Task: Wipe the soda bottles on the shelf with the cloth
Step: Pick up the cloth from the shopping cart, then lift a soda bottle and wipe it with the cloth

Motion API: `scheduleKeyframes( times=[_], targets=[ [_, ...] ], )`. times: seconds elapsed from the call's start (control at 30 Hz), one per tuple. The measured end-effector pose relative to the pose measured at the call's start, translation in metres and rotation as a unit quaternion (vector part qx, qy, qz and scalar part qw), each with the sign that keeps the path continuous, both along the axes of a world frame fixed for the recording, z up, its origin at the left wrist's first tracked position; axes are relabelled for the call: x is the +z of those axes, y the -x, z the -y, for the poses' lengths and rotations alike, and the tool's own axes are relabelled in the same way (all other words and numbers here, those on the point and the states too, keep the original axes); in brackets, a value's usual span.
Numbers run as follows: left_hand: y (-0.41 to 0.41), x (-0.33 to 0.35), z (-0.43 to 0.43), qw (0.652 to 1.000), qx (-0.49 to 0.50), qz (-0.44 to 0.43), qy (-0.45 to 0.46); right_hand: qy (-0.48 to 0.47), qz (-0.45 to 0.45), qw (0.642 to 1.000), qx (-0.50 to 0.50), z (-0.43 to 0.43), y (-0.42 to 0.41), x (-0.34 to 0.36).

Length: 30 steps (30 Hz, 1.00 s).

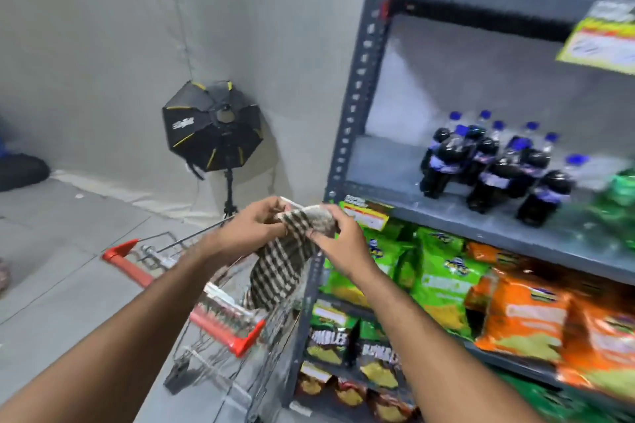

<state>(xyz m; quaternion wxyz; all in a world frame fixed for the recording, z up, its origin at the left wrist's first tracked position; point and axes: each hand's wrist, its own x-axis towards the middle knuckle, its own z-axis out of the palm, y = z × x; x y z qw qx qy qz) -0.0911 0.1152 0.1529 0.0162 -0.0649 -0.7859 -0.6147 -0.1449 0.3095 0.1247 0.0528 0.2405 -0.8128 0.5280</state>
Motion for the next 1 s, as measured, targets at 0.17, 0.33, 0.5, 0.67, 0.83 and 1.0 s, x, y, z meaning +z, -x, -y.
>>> scheduleKeyframes(
  times=[0.17,0.33,0.5,0.67,0.83,1.0],
  targets=[
    [0.031,0.029,-0.069,0.982,-0.014,-0.094,0.165,0.015,-0.133,0.977,-0.168,-0.073,-0.011,0.039],
    [0.042,0.051,-0.151,0.991,-0.044,-0.119,0.036,-0.022,-0.257,0.936,-0.237,-0.122,-0.030,0.052],
    [0.046,0.065,-0.219,0.977,-0.142,0.019,-0.155,-0.014,-0.251,0.932,-0.263,-0.173,-0.038,0.052],
    [0.049,0.072,-0.281,0.959,-0.182,0.071,-0.204,-0.041,-0.261,0.921,-0.286,-0.234,-0.034,0.054],
    [0.053,0.081,-0.331,0.979,-0.189,-0.016,-0.081,-0.025,-0.314,0.911,-0.266,-0.297,-0.017,0.047],
    [0.065,0.086,-0.370,0.987,-0.144,-0.065,-0.011,0.013,-0.340,0.906,-0.252,-0.338,0.003,0.039]
  ],
)
